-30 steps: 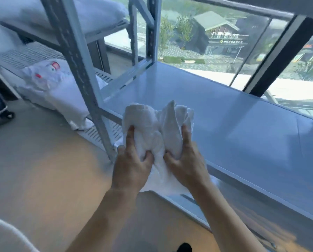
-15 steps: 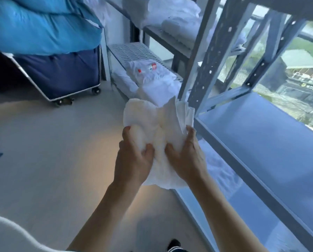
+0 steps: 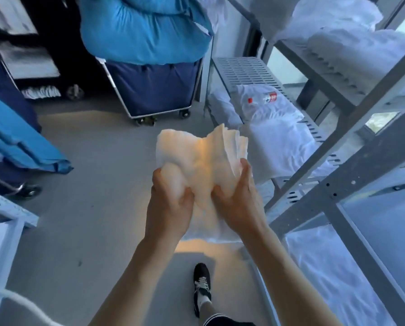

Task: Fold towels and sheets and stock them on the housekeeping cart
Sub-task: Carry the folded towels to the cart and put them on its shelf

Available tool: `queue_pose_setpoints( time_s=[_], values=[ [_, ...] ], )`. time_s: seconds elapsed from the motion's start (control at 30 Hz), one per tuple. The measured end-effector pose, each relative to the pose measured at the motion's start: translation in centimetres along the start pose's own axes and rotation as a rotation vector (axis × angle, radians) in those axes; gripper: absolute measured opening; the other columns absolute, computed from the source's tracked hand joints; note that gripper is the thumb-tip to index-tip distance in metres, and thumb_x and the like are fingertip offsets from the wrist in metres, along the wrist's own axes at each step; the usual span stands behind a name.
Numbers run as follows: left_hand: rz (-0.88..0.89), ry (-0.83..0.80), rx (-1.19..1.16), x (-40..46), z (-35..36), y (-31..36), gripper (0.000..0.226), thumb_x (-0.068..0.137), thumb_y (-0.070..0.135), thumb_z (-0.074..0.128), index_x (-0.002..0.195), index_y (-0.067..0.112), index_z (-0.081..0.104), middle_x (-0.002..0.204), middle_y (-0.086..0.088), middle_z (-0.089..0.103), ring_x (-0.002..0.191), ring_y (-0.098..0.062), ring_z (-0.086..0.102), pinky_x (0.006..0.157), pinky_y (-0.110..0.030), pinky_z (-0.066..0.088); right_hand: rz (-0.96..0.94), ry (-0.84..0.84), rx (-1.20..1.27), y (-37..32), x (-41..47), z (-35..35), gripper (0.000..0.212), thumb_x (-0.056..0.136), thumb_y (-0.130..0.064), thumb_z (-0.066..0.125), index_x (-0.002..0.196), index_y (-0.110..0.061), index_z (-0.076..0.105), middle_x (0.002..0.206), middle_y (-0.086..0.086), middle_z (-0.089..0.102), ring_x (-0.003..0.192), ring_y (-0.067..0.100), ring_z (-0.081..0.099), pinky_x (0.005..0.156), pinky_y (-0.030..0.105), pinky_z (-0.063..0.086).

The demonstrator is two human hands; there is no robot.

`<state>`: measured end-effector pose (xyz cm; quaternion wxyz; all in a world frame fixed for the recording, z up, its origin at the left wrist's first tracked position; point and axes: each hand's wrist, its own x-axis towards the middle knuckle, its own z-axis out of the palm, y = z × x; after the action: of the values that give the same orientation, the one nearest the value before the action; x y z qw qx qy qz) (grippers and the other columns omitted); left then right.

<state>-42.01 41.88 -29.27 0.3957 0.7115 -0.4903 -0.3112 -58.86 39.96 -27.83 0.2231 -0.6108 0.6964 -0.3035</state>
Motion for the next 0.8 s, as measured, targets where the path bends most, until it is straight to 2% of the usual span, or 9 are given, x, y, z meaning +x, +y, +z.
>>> queue_pose_setpoints(
  time_s=[0.07, 0.1, 0.2, 0.3, 0.43, 0.57, 0.7, 0.8],
  values=[
    [-0.040, 0.022, 0.026, 3.2, 0.8, 0.2, 0.057, 0.087, 0.051, 0.060, 0.132, 0.036, 0.030, 0.127, 0.005, 0.057, 0.106, -0.023, 0.059, 0.080, -0.036, 0.045, -0.004, -0.036, 0.001, -0.1, 3.5, 1.2, 0.098, 0.084, -0.053, 0.059, 0.158, -0.032, 0.000, 0.150, 0.011, 0.047, 0.125, 0.036, 0.054, 0.095, 0.047, 0.046],
    [-0.062, 0.032, 0.042, 4.8, 1.2, 0.5, 0.053, 0.087, 0.049, 0.061, 0.129, 0.035, 0.031, 0.123, 0.006, 0.057, 0.105, -0.023, 0.060, 0.079, -0.036, 0.047, 0.003, -0.052, 0.003, -0.1, 5.5, 1.7, 0.098, 0.083, -0.054, 0.060, 0.158, -0.032, 0.001, 0.146, 0.010, 0.050, 0.122, 0.037, 0.056, 0.090, 0.047, 0.046],
    [-0.097, 0.048, 0.082, 9.2, 2.1, 1.4, 0.050, 0.089, 0.047, 0.062, 0.128, 0.034, 0.034, 0.120, 0.008, 0.056, 0.102, -0.020, 0.060, 0.077, -0.034, 0.046, 0.007, -0.098, 0.035, -0.3, 10.8, 2.9, 0.091, 0.080, -0.054, 0.061, 0.153, -0.033, 0.012, 0.125, 0.003, 0.058, 0.098, 0.030, 0.059, 0.074, 0.041, 0.043],
    [-0.131, 0.096, 0.099, 13.1, 2.6, 2.1, 0.059, 0.090, 0.047, 0.065, 0.138, 0.030, 0.035, 0.128, 0.005, 0.056, 0.110, -0.022, 0.059, 0.082, -0.034, 0.044, -0.018, -0.143, 0.070, -0.9, 15.7, 4.2, 0.083, 0.077, -0.054, 0.061, 0.146, -0.033, 0.021, 0.115, -0.003, 0.058, 0.088, 0.022, 0.059, 0.064, 0.037, 0.044],
    [-0.161, 0.165, 0.111, 17.0, 2.4, 2.7, 0.063, 0.092, 0.046, 0.065, 0.144, 0.030, 0.033, 0.135, 0.005, 0.053, 0.119, -0.023, 0.057, 0.087, -0.035, 0.045, -0.028, -0.218, 0.111, -2.7, 20.8, 6.4, 0.075, 0.078, -0.057, 0.061, 0.141, -0.035, 0.027, 0.114, -0.004, 0.059, 0.086, 0.017, 0.062, 0.063, 0.038, 0.050],
    [-0.173, 0.248, 0.112, 20.5, 0.7, 3.0, 0.066, 0.091, 0.043, 0.065, 0.147, 0.028, 0.033, 0.139, 0.000, 0.054, 0.122, -0.026, 0.058, 0.097, -0.045, 0.052, -0.104, -0.261, 0.108, -5.2, 24.4, 9.1, 0.074, 0.079, -0.056, 0.061, 0.141, -0.035, 0.026, 0.111, -0.004, 0.058, 0.080, 0.013, 0.061, 0.055, 0.028, 0.042],
    [-0.196, 0.314, 0.115, 24.5, -1.1, 2.1, 0.072, 0.093, 0.044, 0.065, 0.151, 0.026, 0.027, 0.144, -0.003, 0.051, 0.124, -0.027, 0.057, 0.094, -0.039, 0.050, -0.148, -0.305, 0.111, -8.5, 27.9, 12.3, 0.074, 0.081, -0.058, 0.061, 0.143, -0.037, 0.025, 0.114, -0.005, 0.057, 0.081, 0.014, 0.062, 0.058, 0.032, 0.049],
    [-0.209, 0.349, 0.106, 27.6, -2.7, 0.6, 0.074, 0.094, 0.044, 0.065, 0.154, 0.025, 0.025, 0.148, -0.005, 0.050, 0.127, -0.029, 0.056, 0.091, -0.033, 0.043, -0.182, -0.320, 0.094, -11.1, 30.1, 15.1, 0.073, 0.082, -0.060, 0.062, 0.142, -0.038, 0.026, 0.111, -0.006, 0.056, 0.080, 0.015, 0.062, 0.057, 0.033, 0.050]
  ],
)
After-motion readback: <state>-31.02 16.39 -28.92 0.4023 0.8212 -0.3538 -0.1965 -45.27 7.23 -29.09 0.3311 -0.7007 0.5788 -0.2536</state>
